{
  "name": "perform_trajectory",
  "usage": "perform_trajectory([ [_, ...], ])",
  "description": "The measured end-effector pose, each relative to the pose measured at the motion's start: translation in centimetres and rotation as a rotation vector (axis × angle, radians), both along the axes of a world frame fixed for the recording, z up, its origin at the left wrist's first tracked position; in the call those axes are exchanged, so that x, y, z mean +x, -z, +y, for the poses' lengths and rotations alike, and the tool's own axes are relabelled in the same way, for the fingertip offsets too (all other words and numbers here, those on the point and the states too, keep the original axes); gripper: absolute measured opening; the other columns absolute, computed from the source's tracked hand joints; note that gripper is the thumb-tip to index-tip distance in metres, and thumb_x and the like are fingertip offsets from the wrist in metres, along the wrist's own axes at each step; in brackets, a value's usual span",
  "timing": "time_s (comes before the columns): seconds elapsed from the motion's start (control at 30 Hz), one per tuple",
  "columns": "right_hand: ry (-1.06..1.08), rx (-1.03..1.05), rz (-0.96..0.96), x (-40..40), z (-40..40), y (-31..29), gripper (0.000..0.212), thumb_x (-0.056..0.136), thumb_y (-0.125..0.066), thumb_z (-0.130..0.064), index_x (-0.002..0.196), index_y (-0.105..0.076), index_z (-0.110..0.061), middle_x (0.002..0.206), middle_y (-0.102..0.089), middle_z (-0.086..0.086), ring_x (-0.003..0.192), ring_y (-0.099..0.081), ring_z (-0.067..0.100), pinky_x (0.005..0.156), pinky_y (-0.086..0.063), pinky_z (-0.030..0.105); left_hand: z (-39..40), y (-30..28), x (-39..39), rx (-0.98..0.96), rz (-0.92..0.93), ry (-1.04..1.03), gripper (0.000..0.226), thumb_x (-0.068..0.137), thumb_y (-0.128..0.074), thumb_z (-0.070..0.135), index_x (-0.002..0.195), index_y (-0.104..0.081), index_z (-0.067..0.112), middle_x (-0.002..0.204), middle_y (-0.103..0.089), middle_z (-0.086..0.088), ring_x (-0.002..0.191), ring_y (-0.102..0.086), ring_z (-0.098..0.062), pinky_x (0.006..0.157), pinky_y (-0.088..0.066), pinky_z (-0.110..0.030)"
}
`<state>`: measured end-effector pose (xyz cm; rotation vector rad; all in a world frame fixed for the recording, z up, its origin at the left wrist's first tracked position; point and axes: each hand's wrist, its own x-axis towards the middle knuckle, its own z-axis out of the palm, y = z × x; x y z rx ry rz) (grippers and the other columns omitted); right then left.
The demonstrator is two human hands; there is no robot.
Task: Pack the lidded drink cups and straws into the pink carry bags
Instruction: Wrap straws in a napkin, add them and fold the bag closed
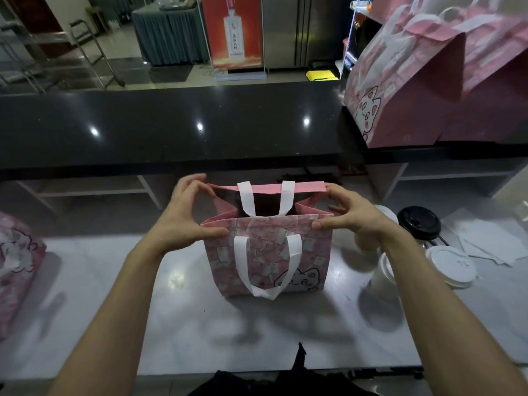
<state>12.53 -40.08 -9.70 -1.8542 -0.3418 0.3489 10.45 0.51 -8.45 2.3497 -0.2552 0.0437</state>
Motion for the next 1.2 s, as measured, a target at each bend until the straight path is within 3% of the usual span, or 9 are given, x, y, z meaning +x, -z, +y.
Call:
perform_trajectory([
  [0.1,0.045,0.028,0.029,0.0,0.0,0.4,0.091,0.052,-0.103,-0.065,0.135,-0.066,-0.054,0.148,-0.060,-0.027,0.142,-0.052,0.013,0.126,-0.036,0.055,-1.3,-1.1,-0.4,0.139,-0.196,0.040,0.078,0.058,-0.096,0.062,0.119,-0.048,0.050,0.168,-0.016,0.020,0.159,-0.022,-0.019,0.119,-0.038,-0.038],
  [0.23,0.064,0.032,0.033,-0.3,0.1,0.8,0.089,0.054,-0.103,-0.065,0.134,-0.068,-0.051,0.148,-0.058,-0.032,0.140,-0.052,0.013,0.124,-0.038,0.057,-3.7,-2.5,-0.9,0.322,-0.232,0.169,0.041,0.069,-0.074,0.078,0.097,-0.064,0.050,0.171,-0.019,0.018,0.163,-0.001,-0.013,0.128,-0.008,-0.050],
  [0.4,0.059,0.048,-0.004,-0.7,0.2,1.0,0.084,0.059,-0.102,-0.064,0.134,-0.069,-0.046,0.147,-0.064,-0.021,0.140,-0.058,0.014,0.125,-0.037,0.054,-5.0,-3.1,-0.6,0.619,-0.261,0.132,0.073,0.070,-0.046,0.101,0.101,-0.081,0.045,0.178,-0.025,0.005,0.167,0.001,-0.018,0.133,0.014,-0.047],
  [0.57,0.091,0.068,-0.002,-1.1,0.3,1.0,0.079,0.058,-0.101,-0.062,0.130,-0.071,-0.047,0.140,-0.069,-0.017,0.137,-0.061,0.016,0.122,-0.042,0.056,-5.3,-2.9,-0.8,0.444,-0.194,0.220,0.090,0.068,-0.063,0.095,0.140,-0.069,0.042,0.183,0.000,0.007,0.167,0.015,-0.012,0.134,0.011,-0.048],
  [0.73,0.172,-0.001,-0.092,-1.1,0.8,0.7,0.052,0.078,-0.097,-0.031,0.125,-0.075,-0.033,0.126,-0.076,-0.012,0.129,-0.066,0.011,0.122,-0.043,0.053,-4.3,-2.4,-0.2,0.291,-0.101,0.225,0.101,0.072,-0.077,0.064,0.163,-0.043,0.038,0.178,-0.016,0.009,0.167,0.002,-0.017,0.135,-0.002,-0.058],
  [0.87,0.249,-0.100,-0.164,-0.9,1.5,0.8,0.043,0.082,-0.095,-0.032,0.121,-0.076,-0.030,0.121,-0.077,-0.015,0.124,-0.066,0.005,0.120,-0.047,0.047,-3.0,-1.9,0.5,0.221,-0.062,0.149,0.090,0.072,-0.078,0.052,0.155,-0.043,0.043,0.160,-0.032,0.018,0.160,-0.020,-0.023,0.132,-0.021,-0.058],
  [1.0,0.289,-0.120,-0.207,-0.9,1.9,1.1,0.040,0.081,-0.094,-0.038,0.112,-0.071,-0.030,0.119,-0.077,-0.014,0.121,-0.068,0.005,0.116,-0.051,0.044,-2.2,-0.6,0.9,-0.036,-0.057,0.093,0.084,0.073,-0.092,0.037,0.138,-0.041,0.057,0.141,-0.053,0.018,0.130,-0.059,-0.011,0.105,-0.060,-0.043],
  [1.13,0.361,-0.134,-0.238,-0.9,2.2,1.7,0.060,0.081,-0.096,-0.028,0.124,-0.053,-0.029,0.117,-0.074,-0.009,0.117,-0.069,0.006,0.112,-0.054,0.039,-1.4,1.4,0.5,-0.245,0.122,0.084,0.112,0.064,-0.097,0.050,0.155,-0.032,0.057,0.155,-0.047,0.012,0.140,-0.056,-0.020,0.109,-0.057,-0.044],
  [1.2,0.350,-0.155,-0.247,-0.9,2.4,1.8,0.069,0.086,-0.091,-0.023,0.139,-0.050,-0.039,0.121,-0.073,-0.009,0.122,-0.068,0.012,0.112,-0.052,0.041,-1.1,2.5,0.4,-0.336,0.165,0.036,0.103,0.068,-0.097,0.041,0.153,-0.040,0.054,0.154,-0.050,0.008,0.140,-0.057,-0.024,0.110,-0.057,-0.049],
])
